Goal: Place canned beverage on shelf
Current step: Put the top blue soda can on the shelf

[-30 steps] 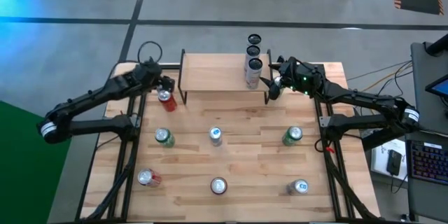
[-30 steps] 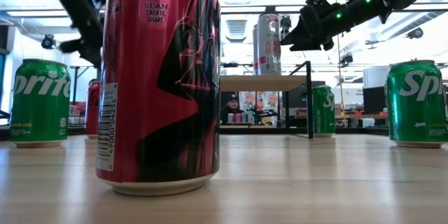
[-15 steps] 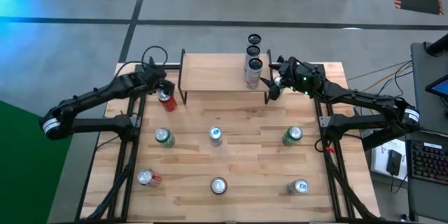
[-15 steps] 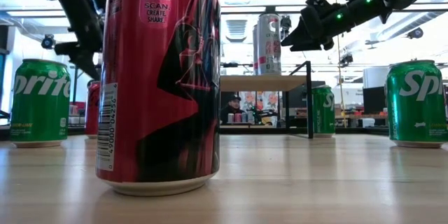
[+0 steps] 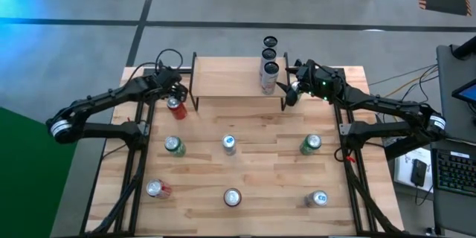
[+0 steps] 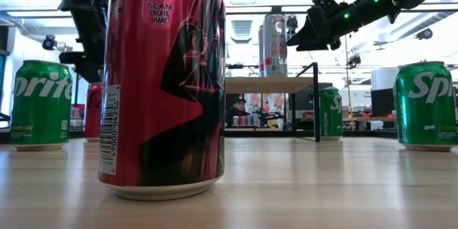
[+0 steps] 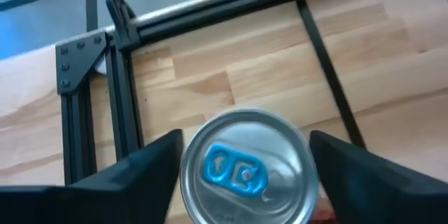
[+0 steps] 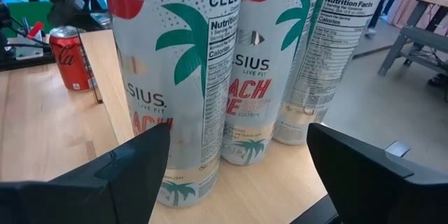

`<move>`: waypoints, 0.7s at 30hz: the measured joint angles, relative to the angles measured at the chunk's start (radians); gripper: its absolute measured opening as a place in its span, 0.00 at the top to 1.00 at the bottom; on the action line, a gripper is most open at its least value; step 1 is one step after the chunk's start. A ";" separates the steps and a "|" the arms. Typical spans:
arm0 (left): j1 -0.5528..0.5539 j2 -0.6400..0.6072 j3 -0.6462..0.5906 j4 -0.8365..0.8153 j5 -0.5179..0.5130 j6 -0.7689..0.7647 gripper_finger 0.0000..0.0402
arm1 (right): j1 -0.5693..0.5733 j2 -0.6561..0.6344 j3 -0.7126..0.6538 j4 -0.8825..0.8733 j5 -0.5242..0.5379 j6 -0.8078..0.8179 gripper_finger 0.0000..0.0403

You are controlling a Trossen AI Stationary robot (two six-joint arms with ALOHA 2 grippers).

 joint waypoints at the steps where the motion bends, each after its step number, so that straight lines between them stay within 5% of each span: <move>1: 0.000 -0.001 0.005 -0.001 0.000 0.006 0.35 | 0.000 0.000 0.000 0.000 0.000 -0.004 0.19; 4: 0.000 -0.004 0.031 -0.030 0.005 0.014 0.45 | 0.000 0.000 0.000 0.000 0.000 -0.006 0.19; 21: -0.059 -0.073 0.418 -0.393 -0.011 0.099 0.44 | 0.000 0.000 0.001 -0.068 0.000 0.122 0.19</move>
